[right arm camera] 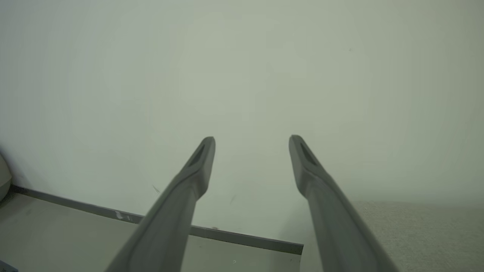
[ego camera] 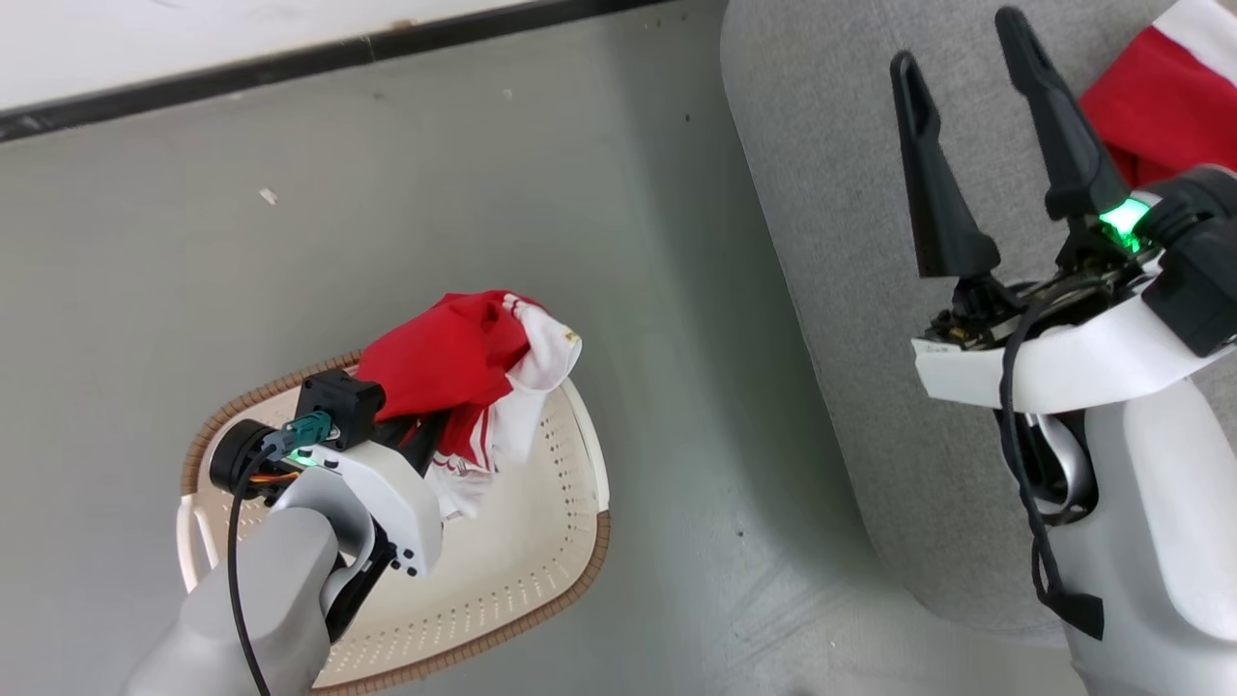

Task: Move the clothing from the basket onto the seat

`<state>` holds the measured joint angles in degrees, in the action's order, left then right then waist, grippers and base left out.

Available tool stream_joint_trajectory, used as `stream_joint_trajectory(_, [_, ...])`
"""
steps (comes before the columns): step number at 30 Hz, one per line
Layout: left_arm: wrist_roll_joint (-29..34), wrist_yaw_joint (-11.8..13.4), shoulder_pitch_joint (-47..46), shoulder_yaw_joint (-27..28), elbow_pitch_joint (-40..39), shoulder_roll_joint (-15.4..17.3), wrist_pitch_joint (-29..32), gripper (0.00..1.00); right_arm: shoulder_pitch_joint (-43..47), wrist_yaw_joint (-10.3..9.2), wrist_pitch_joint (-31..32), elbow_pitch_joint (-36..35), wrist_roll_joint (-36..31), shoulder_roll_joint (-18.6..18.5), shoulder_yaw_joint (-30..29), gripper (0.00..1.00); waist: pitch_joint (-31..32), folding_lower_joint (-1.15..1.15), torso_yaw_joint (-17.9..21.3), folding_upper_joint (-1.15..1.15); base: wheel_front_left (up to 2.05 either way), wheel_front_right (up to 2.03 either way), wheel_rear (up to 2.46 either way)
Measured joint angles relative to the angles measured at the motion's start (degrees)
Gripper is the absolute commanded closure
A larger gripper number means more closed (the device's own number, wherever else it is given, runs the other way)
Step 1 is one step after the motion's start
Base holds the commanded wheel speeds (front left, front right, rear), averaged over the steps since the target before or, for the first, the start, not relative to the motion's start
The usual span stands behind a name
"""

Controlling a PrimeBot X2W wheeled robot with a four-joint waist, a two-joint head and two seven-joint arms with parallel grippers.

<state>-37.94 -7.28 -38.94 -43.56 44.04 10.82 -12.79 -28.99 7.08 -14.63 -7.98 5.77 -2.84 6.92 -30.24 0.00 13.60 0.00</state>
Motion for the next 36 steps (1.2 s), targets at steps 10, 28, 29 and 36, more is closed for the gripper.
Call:
stream_joint_trajectory(10, [-2.50, 0.00, 2.08, -0.44, -4.99, 0.41, -0.52, 1.00, 1.95, 0.00, 0.00, 2.48, 0.30, -1.58, 0.10, 0.00, 5.44, 0.00, -1.83, 0.00, 0.00, 0.00, 0.00])
stream_joint_trajectory(28, [-5.41, 0.00, 3.19, 2.27, -12.61, 2.59, -1.25, 1.00, 7.91, 0.00, 0.01, 6.15, 2.49, -3.56, 2.16, 0.00, 15.09, 0.00, -4.84, 0.00, 0.00, 0.00, 0.00])
stream_joint_trajectory(29, [-5.41, 0.00, 3.19, 2.29, -12.93, 2.69, -1.25, 1.00, 8.09, -0.01, 0.01, 6.42, 2.65, -3.59, 2.47, 0.00, 15.58, 0.00, -4.99, 0.00, 0.00, 0.00, 0.00])
stream_joint_trajectory(36, [-5.59, 0.00, 3.19, 2.42, -15.34, 2.77, -1.42, 1.00, 10.48, -0.01, 0.01, 7.83, 4.37, -4.49, 3.83, 0.00, 18.73, 0.00, -6.00, 0.00, 0.00, 0.00, 0.00])
